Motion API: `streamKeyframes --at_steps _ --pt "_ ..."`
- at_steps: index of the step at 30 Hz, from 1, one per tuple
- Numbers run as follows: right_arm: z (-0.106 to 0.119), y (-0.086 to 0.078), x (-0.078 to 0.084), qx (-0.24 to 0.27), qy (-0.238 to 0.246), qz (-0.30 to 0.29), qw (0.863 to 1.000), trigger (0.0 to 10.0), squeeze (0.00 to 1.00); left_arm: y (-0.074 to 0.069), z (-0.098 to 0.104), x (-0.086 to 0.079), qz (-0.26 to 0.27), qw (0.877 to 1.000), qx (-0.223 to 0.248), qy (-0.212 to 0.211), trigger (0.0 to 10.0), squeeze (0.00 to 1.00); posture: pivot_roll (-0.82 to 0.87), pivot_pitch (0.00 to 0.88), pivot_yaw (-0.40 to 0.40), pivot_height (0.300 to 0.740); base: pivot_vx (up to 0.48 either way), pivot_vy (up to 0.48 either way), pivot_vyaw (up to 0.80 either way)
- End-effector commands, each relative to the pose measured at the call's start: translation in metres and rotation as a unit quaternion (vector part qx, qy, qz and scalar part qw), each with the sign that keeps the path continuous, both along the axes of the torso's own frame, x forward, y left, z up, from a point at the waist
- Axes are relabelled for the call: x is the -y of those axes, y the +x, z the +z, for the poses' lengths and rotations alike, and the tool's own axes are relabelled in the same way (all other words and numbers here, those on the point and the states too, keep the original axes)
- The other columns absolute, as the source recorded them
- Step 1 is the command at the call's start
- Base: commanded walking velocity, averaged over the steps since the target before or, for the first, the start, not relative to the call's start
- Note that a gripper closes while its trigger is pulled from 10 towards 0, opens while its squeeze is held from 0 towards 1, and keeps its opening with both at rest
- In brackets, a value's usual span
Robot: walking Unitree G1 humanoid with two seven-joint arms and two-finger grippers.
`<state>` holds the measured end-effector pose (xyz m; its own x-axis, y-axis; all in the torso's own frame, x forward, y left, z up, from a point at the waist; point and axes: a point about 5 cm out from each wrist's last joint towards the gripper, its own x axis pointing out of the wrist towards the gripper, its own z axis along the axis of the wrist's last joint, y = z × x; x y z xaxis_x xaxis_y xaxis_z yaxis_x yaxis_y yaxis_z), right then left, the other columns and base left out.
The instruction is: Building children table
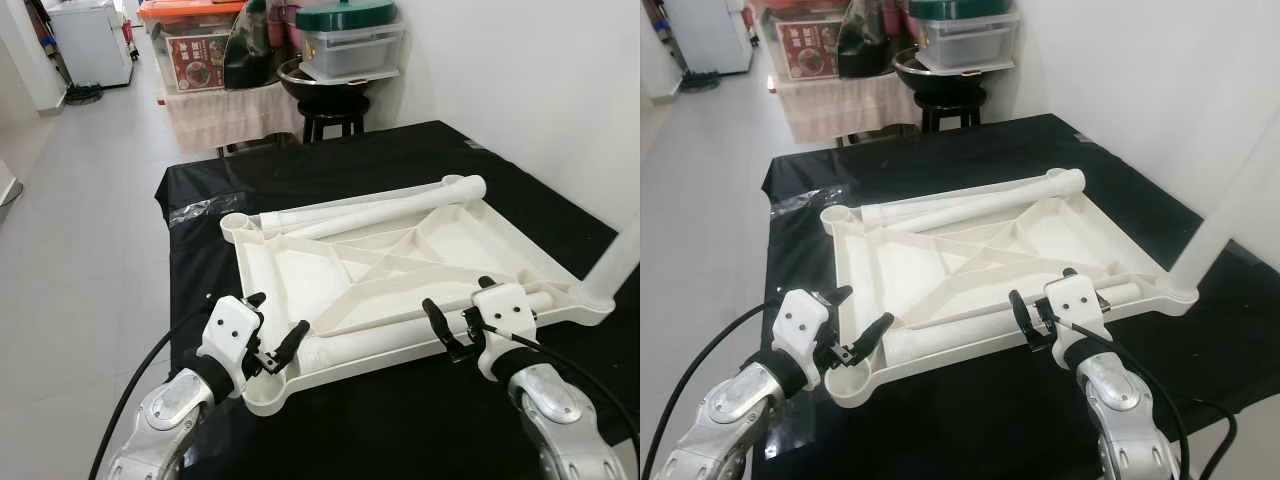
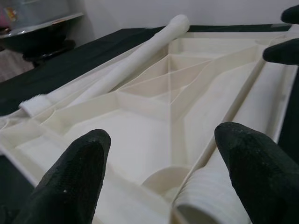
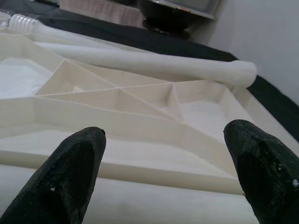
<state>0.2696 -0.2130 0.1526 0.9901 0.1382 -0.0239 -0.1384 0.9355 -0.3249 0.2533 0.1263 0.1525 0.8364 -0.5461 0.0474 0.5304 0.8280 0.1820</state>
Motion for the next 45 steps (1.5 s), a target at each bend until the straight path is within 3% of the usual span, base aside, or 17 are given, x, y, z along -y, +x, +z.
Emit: streamKeyframes --at_steps 1,4,7,8,9,12,13,16,19,20,22,23,26,30,33,35,45 --pt "-0.002 0.001 -0.002 -0.005 0.008 0.007 1.000 10.0 0.00 -0.003 0.000 0.005 -0.020 1.000 -0.008 0.002 10.0 0.00 -0.11 0.060 0.018 0.740 0.000 -0.480 0.00" --pt "-0.002 0.002 -0.003 -0.006 0.009 0.011 1.000 10.0 0.00 -0.005 0.001 0.007 -0.040 0.999 -0.014 0.001 10.0 0.00 -0.10 0.063 0.018 0.740 0.000 0.000 0.00" --pt "-0.002 0.003 -0.006 -0.009 0.008 0.019 1.000 10.0 0.00 -0.010 0.005 0.004 -0.082 0.996 -0.009 0.037 10.0 0.00 -0.10 0.065 0.015 0.740 0.000 0.000 0.00" --pt "-0.002 0.005 -0.007 -0.012 0.006 0.028 1.000 10.0 0.00 -0.013 0.011 -0.001 -0.117 0.990 0.003 0.081 10.0 0.00 -0.10 0.066 0.013 0.740 0.000 0.000 0.00" --pt "-0.002 0.005 -0.007 -0.012 0.006 0.028 1.000 10.0 0.00 -0.013 0.011 -0.001 -0.117 0.990 0.003 0.081 10.0 0.00 -0.10 0.066 0.013 0.740 0.000 0.000 0.00" --pt "-0.001 0.007 -0.008 -0.015 0.000 0.038 0.999 10.0 0.00 -0.011 0.024 -0.023 -0.146 0.973 0.021 0.179 10.0 0.00 -0.10 0.069 0.011 0.740 0.000 0.000 0.00" --pt "-0.001 0.007 -0.008 -0.015 0.000 0.038 0.999 10.0 0.00 -0.011 0.024 -0.023 -0.146 0.973 0.021 0.179 10.0 0.00 -0.10 0.069 0.011 0.740 0.000 0.000 0.00" --pt "0.000 0.009 -0.007 -0.017 -0.004 0.041 0.999 10.0 0.00 -0.009 0.033 -0.039 -0.159 0.957 0.016 0.240 10.0 0.00 -0.10 0.072 0.013 0.740 0.000 0.000 0.00" --pt "0.001 0.010 -0.004 -0.019 -0.014 0.039 0.999 10.0 0.00 -0.011 0.044 -0.069 -0.173 0.929 -0.030 0.325 10.0 0.00 -0.10 0.074 0.014 0.740 0.000 0.000 0.00" --pt "0.001 0.010 -0.004 -0.019 -0.014 0.039 0.999 10.0 0.00 -0.011 0.044 -0.069 -0.173 0.929 -0.030 0.325 10.0 0.00 -0.10 0.074 0.014 0.740 0.000 0.000 0.00" --pt "0.001 0.010 -0.003 -0.020 -0.014 0.038 0.999 10.0 0.00 -0.011 0.047 -0.078 -0.171 0.910 -0.031 0.377 10.0 0.00 -0.10 0.078 0.015 0.740 0.000 0.000 0.00" --pt "0.001 0.010 -0.003 -0.020 -0.014 0.038 0.999 10.0 0.00 -0.011 0.047 -0.078 -0.171 0.910 -0.031 0.377 10.0 0.00 -0.10 0.078 0.015 0.740 0.000 0.000 0.00" --pt "0.000 0.011 -0.002 -0.021 -0.013 0.036 0.999 10.0 0.00 0.001 0.056 -0.090 -0.133 0.867 0.023 0.479 10.0 0.00 -0.10 0.078 0.010 0.740 0.000 0.000 0.00" --pt "-0.001 0.011 -0.004 -0.025 -0.014 0.038 0.999 10.0 0.00 0.004 0.056 -0.084 -0.154 0.859 0.037 0.486 10.0 0.00 -0.11 0.078 0.009 0.740 0.000 0.000 0.00" --pt "-0.001 0.012 -0.004 -0.026 -0.016 0.038 0.999 10.0 0.00 0.003 0.051 -0.079 -0.189 0.834 0.036 0.516 10.0 0.00 -0.11 0.079 0.007 0.740 0.000 0.000 0.00" --pt "0.000 0.013 -0.003 -0.026 -0.016 0.037 0.999 10.0 0.00 0.005 0.050 -0.078 -0.194 0.829 0.040 0.523 10.0 0.00 -0.11 0.079 0.007 0.740 0.000 0.000 0.00" --pt "0.000 0.013 -0.002 -0.025 -0.017 0.027 0.999 10.0 0.00 0.021 0.036 -0.061 -0.221 0.815 0.088 0.529 10.0 0.00 -0.11 0.081 0.011 0.740 0.000 0.000 0.00"
